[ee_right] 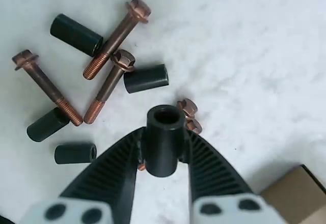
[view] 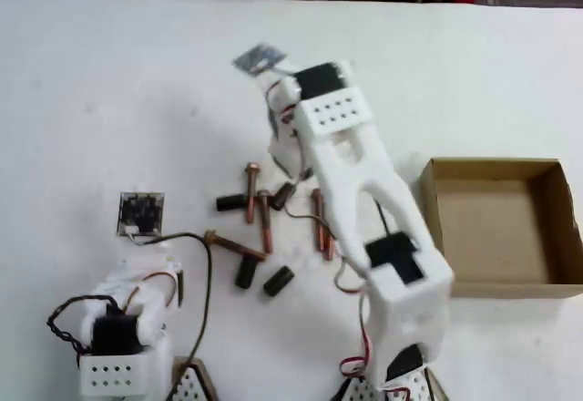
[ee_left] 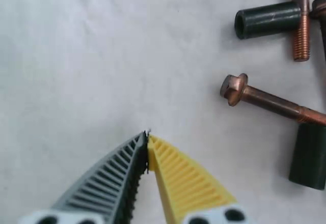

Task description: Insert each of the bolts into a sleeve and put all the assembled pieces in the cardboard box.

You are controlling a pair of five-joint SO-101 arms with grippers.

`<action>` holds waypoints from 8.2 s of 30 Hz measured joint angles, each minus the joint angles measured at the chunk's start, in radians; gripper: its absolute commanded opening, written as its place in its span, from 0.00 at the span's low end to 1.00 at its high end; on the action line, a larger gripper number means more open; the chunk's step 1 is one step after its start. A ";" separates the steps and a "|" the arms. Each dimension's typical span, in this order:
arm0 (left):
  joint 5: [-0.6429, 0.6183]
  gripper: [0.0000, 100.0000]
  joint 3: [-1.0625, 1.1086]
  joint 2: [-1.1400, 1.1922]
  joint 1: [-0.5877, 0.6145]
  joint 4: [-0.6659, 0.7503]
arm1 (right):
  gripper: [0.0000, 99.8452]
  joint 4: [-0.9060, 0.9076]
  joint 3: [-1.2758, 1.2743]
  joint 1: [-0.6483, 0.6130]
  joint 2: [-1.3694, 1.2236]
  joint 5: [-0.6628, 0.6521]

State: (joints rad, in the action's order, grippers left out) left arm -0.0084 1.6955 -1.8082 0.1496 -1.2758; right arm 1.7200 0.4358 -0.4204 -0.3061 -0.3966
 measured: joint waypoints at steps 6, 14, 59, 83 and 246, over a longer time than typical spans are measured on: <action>0.000 0.02 0.000 0.000 0.000 0.000 | 0.02 0.002 -0.138 0.074 0.265 -0.049; 0.000 0.02 0.000 0.000 0.000 0.000 | 0.02 -0.012 -0.400 0.152 0.585 -0.121; 0.000 0.02 0.000 0.000 0.000 0.000 | 0.02 -0.730 -1.622 0.181 1.542 0.055; 0.445 0.02 -0.183 0.000 0.074 0.178 | 0.02 -0.773 -1.774 0.147 1.686 0.057; -0.035 0.02 -0.839 0.729 -0.282 0.451 | 0.02 -1.682 -2.125 -0.295 1.686 0.292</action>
State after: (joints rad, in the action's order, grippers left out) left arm -0.0437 0.8562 -1.0794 -0.1327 -0.8247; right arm 0.0384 -1.6893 -0.7150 1.3802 -0.1051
